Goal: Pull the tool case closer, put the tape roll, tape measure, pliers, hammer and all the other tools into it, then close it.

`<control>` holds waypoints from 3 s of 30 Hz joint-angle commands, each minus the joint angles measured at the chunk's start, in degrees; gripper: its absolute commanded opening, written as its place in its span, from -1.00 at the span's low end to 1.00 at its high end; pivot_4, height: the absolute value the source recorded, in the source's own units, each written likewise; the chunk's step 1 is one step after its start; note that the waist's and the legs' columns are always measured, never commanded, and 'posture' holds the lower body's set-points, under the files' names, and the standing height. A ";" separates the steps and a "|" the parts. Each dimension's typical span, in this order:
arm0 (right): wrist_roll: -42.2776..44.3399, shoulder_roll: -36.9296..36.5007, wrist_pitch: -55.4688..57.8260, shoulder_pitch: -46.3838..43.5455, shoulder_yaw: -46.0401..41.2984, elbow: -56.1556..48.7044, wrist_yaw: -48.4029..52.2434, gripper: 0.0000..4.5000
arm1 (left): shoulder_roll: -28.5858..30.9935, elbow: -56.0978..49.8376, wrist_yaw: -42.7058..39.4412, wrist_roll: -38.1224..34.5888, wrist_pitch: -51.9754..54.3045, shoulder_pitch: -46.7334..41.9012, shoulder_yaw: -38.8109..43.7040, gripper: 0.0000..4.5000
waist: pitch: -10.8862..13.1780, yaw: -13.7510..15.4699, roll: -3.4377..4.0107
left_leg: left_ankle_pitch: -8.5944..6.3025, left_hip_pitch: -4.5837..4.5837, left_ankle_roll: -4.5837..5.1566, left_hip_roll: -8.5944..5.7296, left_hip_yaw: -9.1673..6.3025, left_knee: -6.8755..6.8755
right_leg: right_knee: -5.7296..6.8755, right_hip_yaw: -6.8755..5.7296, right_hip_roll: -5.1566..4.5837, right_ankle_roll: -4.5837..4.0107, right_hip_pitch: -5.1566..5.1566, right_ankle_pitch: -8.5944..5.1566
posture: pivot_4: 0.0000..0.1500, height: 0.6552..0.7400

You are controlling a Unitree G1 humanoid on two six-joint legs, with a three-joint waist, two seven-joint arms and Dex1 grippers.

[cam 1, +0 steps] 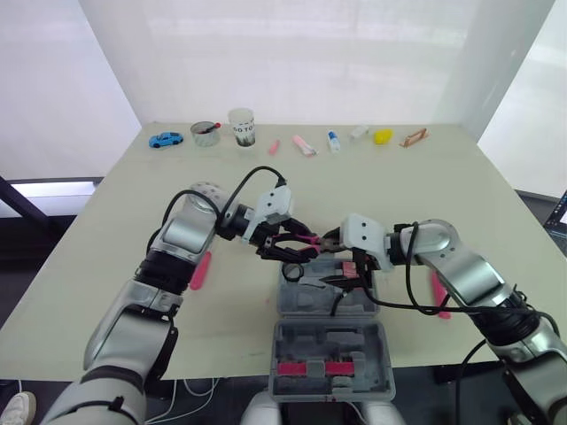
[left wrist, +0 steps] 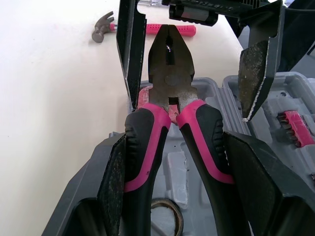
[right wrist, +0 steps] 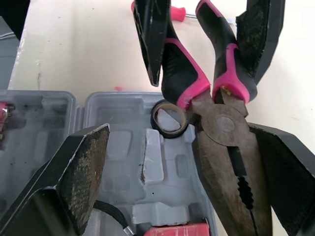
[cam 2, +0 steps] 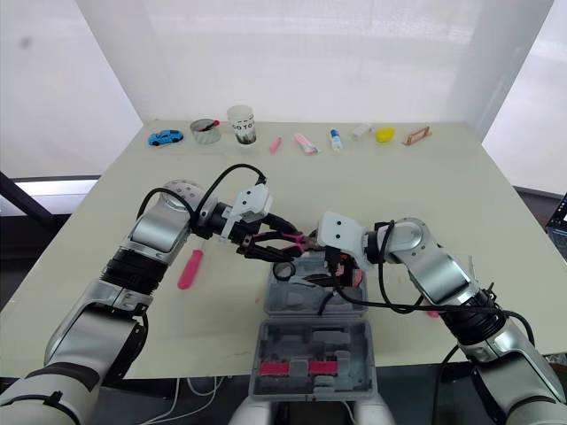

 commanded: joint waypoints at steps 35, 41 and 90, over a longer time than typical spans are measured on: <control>-0.75 1.51 -0.89 -0.96 -1.69 0.40 1.65 -0.56 | -0.78 3.04 -0.11 -1.61 -1.54 0.28 0.68 0.14 | 0.00 0.00 0.00 | 0.00 0.00 0.00 0.00 -0.01 0.07 | 0.05 -0.01 0.00 0.00 0.01 0.00 | 1.00 1.00; -0.54 1.20 -1.23 -0.41 -2.80 0.75 1.61 -0.56 | -0.28 3.75 -0.97 -3.03 -2.20 0.43 1.97 0.93 | 0.00 -0.04 0.00 | 0.00 0.00 0.00 0.00 -0.02 0.08 | 0.06 -0.01 0.00 0.00 0.01 0.00 | 1.00 1.00; -14.89 -0.68 -16.81 6.24 3.26 8.27 3.01 -0.56 | 26.95 -11.98 -6.04 -27.97 -12.19 28.51 14.56 0.97 | 0.02 0.09 0.05 | 0.01 0.05 -0.01 0.10 0.16 0.17 | 0.11 0.02 0.00 -0.02 0.01 0.01 | 1.00 1.00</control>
